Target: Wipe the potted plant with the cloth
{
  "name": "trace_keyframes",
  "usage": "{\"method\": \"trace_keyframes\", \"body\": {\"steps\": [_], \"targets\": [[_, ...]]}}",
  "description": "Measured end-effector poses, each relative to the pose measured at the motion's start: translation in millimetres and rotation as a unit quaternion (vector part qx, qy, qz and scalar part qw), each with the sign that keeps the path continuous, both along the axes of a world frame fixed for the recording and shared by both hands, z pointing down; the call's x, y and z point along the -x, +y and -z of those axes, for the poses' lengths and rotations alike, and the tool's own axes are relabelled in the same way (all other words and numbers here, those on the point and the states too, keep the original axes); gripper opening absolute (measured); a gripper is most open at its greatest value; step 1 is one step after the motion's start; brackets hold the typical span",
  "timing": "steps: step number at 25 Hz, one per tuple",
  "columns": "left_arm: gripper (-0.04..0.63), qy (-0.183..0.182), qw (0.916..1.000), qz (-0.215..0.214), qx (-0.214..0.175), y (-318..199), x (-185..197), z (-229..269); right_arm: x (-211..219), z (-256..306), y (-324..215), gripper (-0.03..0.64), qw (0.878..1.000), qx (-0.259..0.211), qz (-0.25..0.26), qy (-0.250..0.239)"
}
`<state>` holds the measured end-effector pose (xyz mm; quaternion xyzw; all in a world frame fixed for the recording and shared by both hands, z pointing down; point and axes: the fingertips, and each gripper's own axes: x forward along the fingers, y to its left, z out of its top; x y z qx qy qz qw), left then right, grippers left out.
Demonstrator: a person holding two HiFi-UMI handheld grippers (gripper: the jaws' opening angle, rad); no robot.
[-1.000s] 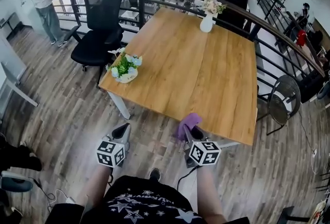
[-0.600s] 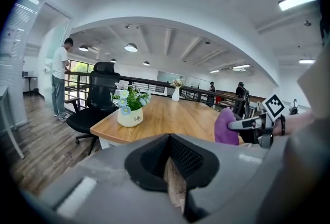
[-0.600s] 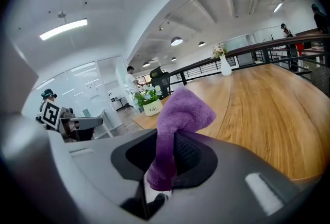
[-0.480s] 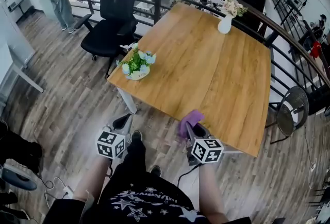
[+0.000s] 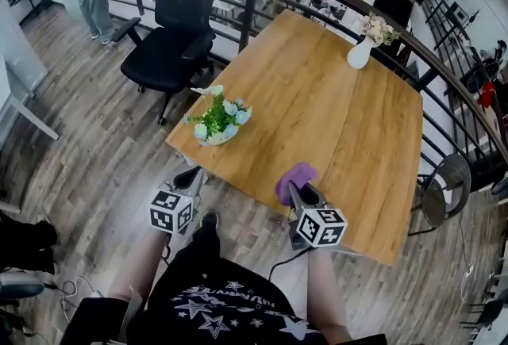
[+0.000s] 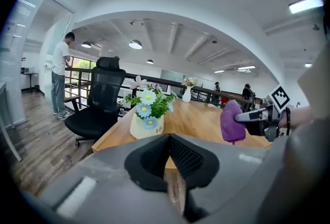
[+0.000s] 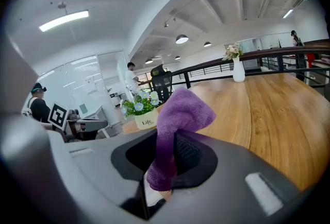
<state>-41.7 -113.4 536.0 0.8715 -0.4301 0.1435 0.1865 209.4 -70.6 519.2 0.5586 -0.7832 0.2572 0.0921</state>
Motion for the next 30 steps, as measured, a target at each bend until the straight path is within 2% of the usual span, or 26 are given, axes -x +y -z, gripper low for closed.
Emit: {"method": "trace_keyframes", "body": {"steps": [7, 10, 12, 15, 20, 26, 30], "targets": [[0.024, 0.01, 0.9997, -0.014, 0.016, -50, 9, -5, 27, -3, -69, 0.083, 1.0, 0.009, 0.019, 0.001], [0.07, 0.011, 0.999, -0.034, 0.028, -59, 9, -11, 36, -5, -90, 0.082, 1.0, 0.014, 0.026, 0.003], [0.142, 0.02, 0.9978, -0.056, 0.029, -63, 5, -13, 40, -7, -102, 0.082, 0.999, 0.018, 0.027, 0.005], [0.326, 0.025, 0.997, -0.073, 0.012, -75, 1, -15, 45, -11, -120, 0.083, 0.999, 0.025, 0.031, 0.01], [0.432, 0.008, 0.9958, -0.091, -0.003, -95, 0, -27, 55, -24, -142, 0.081, 0.998, 0.038, 0.044, 0.03], [0.468, -0.046, 0.9883, -0.145, -0.007, -109, 0, -50, 63, -35, -167, 0.081, 0.994, 0.042, 0.077, 0.062], [0.468, -0.048, 0.9844, -0.169, -0.004, -117, -1, -53, 70, -47, -181, 0.08, 0.99, 0.051, 0.098, 0.092]]}}
